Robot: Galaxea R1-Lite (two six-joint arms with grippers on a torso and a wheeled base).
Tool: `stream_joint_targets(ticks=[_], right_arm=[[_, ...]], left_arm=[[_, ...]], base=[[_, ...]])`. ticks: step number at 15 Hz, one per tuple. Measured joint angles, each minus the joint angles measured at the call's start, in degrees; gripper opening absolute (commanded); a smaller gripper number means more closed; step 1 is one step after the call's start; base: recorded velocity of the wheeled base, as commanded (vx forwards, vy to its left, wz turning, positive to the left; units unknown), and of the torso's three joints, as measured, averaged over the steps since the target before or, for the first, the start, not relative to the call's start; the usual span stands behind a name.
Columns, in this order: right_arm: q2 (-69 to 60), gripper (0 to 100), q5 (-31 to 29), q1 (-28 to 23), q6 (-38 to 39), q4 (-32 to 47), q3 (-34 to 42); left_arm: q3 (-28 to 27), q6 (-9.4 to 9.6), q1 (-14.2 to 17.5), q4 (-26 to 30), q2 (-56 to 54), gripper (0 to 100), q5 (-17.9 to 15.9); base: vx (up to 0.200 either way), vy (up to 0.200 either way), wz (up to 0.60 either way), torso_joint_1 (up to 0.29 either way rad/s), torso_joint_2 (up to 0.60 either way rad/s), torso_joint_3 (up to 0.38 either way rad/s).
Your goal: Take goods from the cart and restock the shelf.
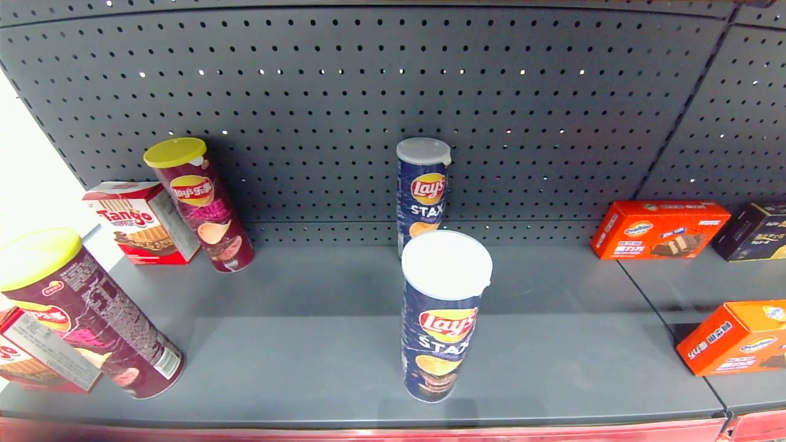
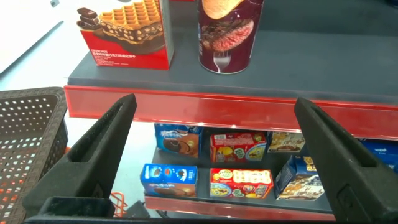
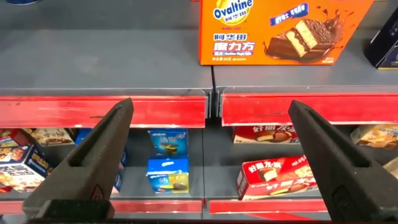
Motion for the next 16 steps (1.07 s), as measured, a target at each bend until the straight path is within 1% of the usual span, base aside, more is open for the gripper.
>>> stream_joint_targets(ticks=[16], right_arm=[[0.0,100,0.0,0.0,0.0,0.0,0.0]], left_arm=[[0.0,0.09,0.0,0.0,0.0,100,0.1]], base=[[0.000,0.000,0.00,0.000,0.00,0.000]])
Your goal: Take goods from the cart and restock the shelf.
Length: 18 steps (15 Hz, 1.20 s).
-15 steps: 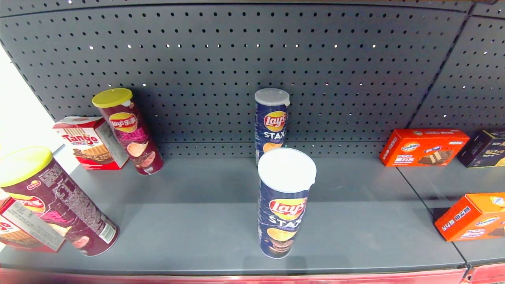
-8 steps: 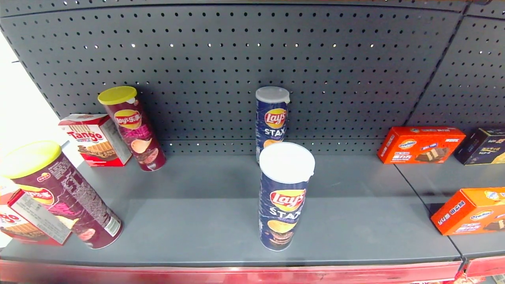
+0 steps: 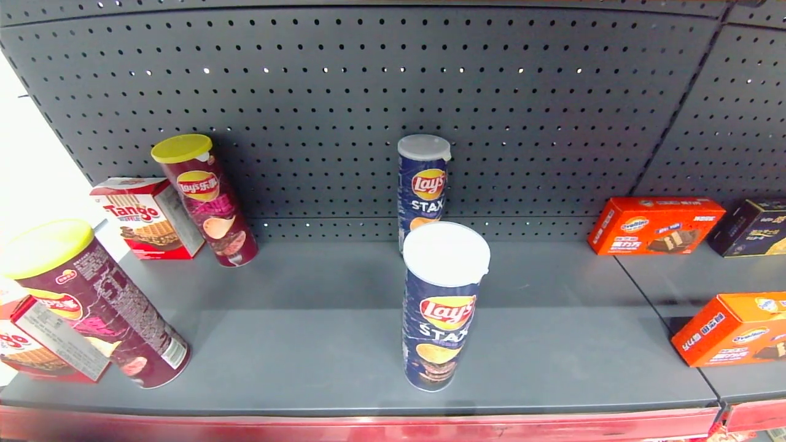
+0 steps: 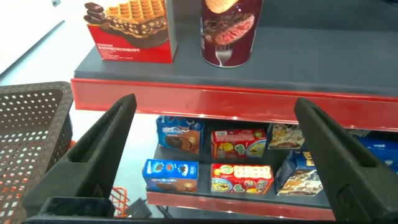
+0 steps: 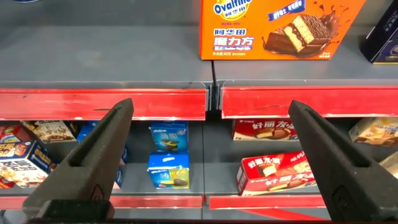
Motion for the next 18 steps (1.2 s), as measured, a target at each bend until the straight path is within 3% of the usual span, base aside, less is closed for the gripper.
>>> stream_joint_targets(ticks=[18], right_arm=[[0.0,100,0.0,0.0,0.1,0.0,0.0]], left_arm=[[0.0,0.00,0.0,0.0,0.0,100,0.2]], base=[[0.000,0.000,0.00,0.000,0.00,0.000]])
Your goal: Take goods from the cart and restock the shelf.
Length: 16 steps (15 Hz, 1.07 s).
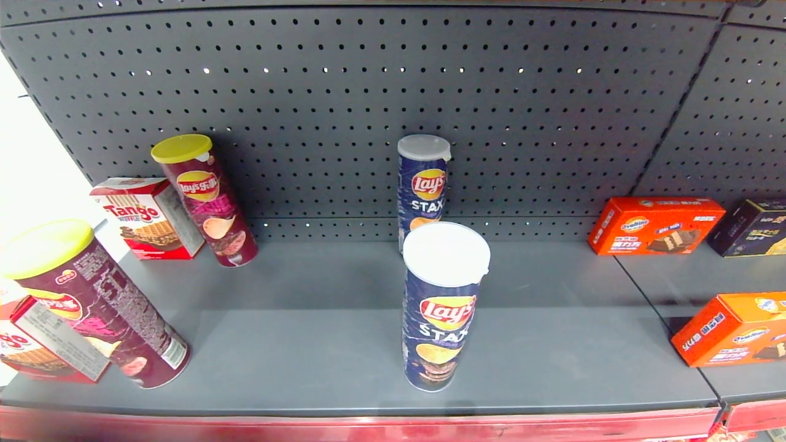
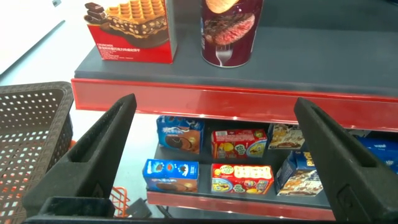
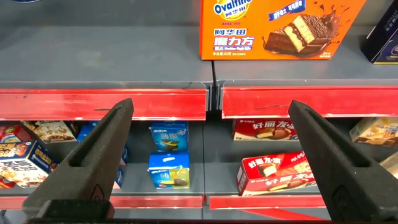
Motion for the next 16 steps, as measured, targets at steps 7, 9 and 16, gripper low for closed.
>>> stream_joint_targets(ticks=[7,9,16], right_arm=[[0.0,100,0.5,-0.1,0.0,0.0,0.0],[0.0,100,0.5,0.0,0.1,0.0,0.0],[0.0,100,0.5,0.0,0.1,0.0,0.0]], left_arm=[[0.0,0.09,0.0,0.0,0.0,100,0.0],[0.0,0.09,0.0,0.0,0.0,100,-0.1],[0.0,0.11,0.0,0.0,0.0,100,-0.2]], base=[[0.000,0.000,0.09,0.000,0.00,0.000],[0.000,0.000,0.00,0.000,0.00,0.000],[0.000,0.000,0.00,0.000,0.00,0.000]])
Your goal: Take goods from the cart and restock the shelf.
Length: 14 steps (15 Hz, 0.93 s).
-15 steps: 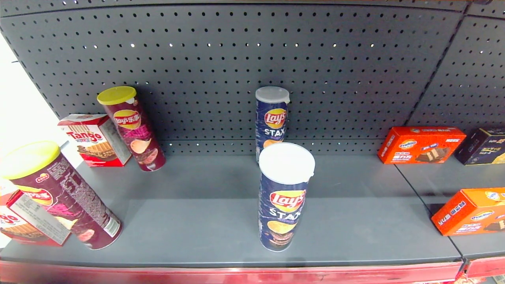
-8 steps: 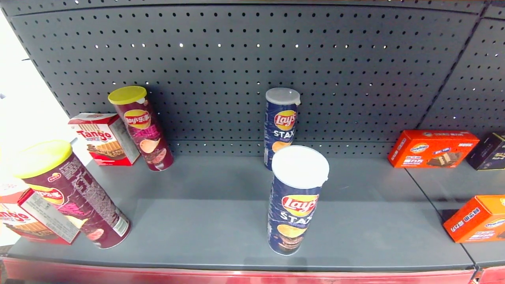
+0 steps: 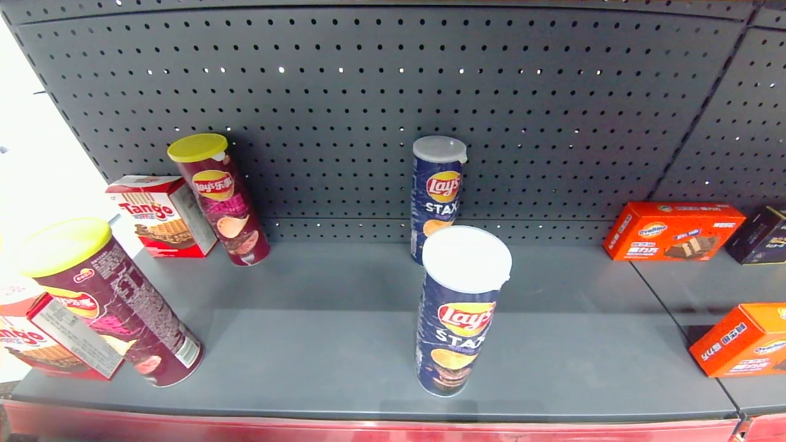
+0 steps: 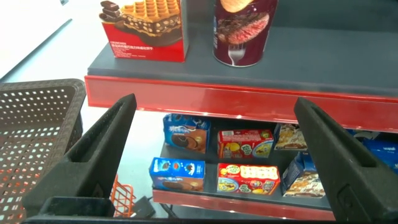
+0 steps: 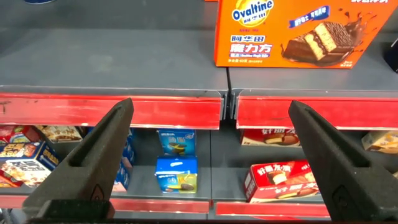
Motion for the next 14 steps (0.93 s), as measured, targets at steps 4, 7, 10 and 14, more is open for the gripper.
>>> stream_joint_targets(ticks=[4,7,10,14], right_arm=[[0.0,100,0.0,0.0,0.0,0.0,0.0],[0.0,100,0.0,0.0,0.0,0.0,0.0],[0.0,100,0.0,0.0,0.0,0.0,0.0],[0.0,100,0.0,0.0,0.0,0.0,0.0]], left_arm=[[0.0,-0.02,0.0,0.0,0.0,100,0.0],[0.0,0.13,0.0,0.0,0.0,100,0.0],[0.0,0.05,0.0,0.0,0.0,100,0.0],[0.0,0.06,0.0,0.0,0.0,100,0.0]], base=[[0.000,0.000,0.00,0.000,0.00,0.000],[0.000,-0.067,0.00,0.001,0.00,0.001],[0.000,0.000,0.00,0.000,0.00,0.000],[0.000,0.000,0.00,0.000,0.00,0.000]])
